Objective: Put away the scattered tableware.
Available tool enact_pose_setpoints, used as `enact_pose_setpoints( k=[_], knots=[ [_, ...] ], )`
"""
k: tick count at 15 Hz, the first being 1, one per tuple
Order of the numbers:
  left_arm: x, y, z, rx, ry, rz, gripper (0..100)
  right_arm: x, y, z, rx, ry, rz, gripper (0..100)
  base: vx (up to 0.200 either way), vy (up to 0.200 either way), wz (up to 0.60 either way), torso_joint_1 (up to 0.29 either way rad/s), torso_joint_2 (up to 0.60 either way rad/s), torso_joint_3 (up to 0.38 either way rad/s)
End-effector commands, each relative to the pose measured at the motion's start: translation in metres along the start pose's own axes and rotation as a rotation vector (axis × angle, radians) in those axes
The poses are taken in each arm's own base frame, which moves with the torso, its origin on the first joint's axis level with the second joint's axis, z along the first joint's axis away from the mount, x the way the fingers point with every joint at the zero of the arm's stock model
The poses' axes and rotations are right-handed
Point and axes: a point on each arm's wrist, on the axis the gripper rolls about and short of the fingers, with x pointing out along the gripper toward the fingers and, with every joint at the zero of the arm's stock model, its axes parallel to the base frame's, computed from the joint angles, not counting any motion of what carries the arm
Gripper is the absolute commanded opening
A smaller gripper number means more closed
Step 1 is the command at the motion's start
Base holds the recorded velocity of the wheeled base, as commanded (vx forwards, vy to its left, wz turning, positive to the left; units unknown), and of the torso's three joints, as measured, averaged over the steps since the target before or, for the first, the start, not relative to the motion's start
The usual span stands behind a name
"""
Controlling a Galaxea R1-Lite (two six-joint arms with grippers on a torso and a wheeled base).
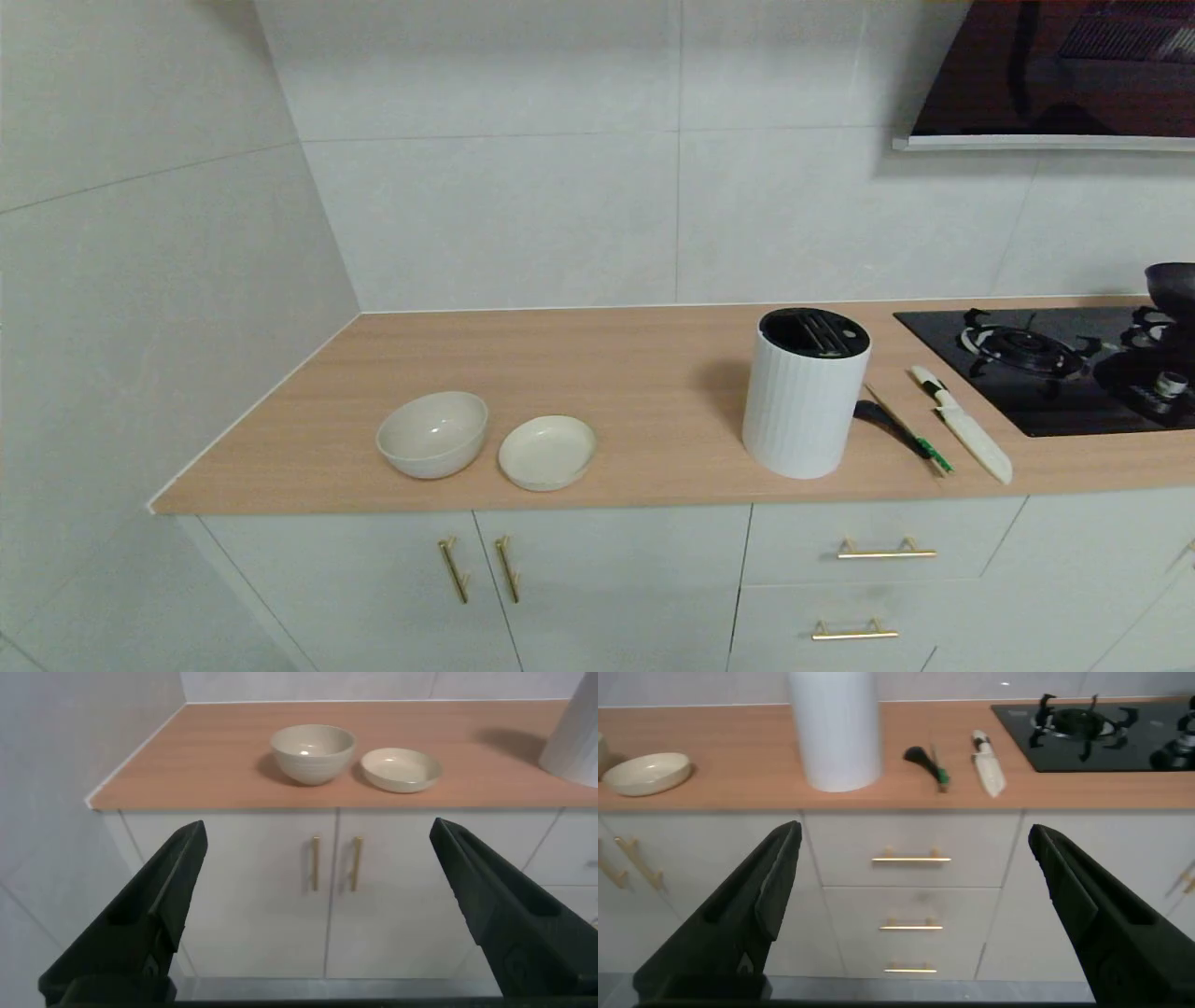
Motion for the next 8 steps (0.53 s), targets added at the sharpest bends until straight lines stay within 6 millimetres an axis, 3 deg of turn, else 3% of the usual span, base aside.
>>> enact_pose_setpoints(
  k=[1, 8],
  knots=[
    [0.0001, 0.0, -0.0001, -0.001, 0.002, 0.001, 100, 0.0001, 0.0, 0.0, 0.0, 0.001, 0.001, 100, 0.0, 0.2, 0.0, 0.007, 0.0, -0.002],
    [0.0001, 0.0, -0.0001, -0.001, 0.002, 0.001, 100, 0.0001, 0.0, 0.0, 0.0, 0.001, 0.001, 100, 0.0, 0.2, 0.0, 0.003, 0.0, 0.004]
  ],
)
